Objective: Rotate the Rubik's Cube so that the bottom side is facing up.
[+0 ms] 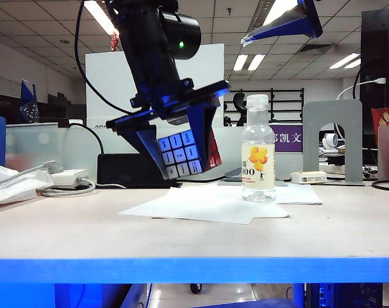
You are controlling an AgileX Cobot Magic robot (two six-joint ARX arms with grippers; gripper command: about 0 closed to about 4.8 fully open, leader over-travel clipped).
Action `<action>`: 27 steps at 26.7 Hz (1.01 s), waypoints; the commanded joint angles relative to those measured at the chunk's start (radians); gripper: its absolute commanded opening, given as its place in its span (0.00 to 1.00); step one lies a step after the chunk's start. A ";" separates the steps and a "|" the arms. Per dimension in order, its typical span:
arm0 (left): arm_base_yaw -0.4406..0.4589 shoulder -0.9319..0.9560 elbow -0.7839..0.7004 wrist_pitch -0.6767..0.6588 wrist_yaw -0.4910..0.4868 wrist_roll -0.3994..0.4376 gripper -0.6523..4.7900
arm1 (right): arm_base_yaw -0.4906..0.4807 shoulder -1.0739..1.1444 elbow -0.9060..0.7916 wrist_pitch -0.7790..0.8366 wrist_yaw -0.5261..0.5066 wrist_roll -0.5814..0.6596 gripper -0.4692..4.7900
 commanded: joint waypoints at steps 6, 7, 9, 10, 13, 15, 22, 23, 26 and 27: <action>-0.047 0.121 0.007 0.069 0.065 -0.031 0.71 | 0.001 -0.005 0.003 0.008 -0.006 -0.031 0.84; -0.052 0.130 0.007 0.068 0.056 -0.027 0.71 | 0.001 -0.005 0.003 0.004 -0.007 -0.037 0.84; -0.057 0.143 0.007 0.058 0.031 -0.027 0.71 | 0.001 -0.005 0.003 -0.006 -0.008 -0.042 0.84; -0.061 0.146 0.007 0.060 0.019 -0.025 0.75 | 0.001 -0.005 0.003 -0.006 -0.010 -0.044 0.84; -0.061 0.153 0.007 0.072 0.019 0.007 1.00 | 0.001 -0.005 0.003 -0.005 -0.010 -0.044 0.84; -0.061 0.158 0.007 0.082 0.020 0.007 1.00 | 0.001 -0.005 0.003 -0.005 -0.010 -0.048 0.84; -0.061 0.156 0.140 0.035 -0.080 0.131 1.00 | 0.001 -0.016 0.003 0.006 -0.013 -0.063 0.84; -0.061 0.156 0.171 0.024 -0.090 0.141 1.00 | 0.001 -0.019 0.004 0.020 -0.014 -0.062 0.84; -0.060 0.156 0.295 0.011 -0.085 0.141 1.00 | 0.001 -0.029 0.004 0.045 -0.013 -0.061 0.84; -0.060 0.156 0.331 0.002 -0.090 0.141 1.00 | 0.001 -0.029 0.004 0.045 -0.013 -0.061 0.84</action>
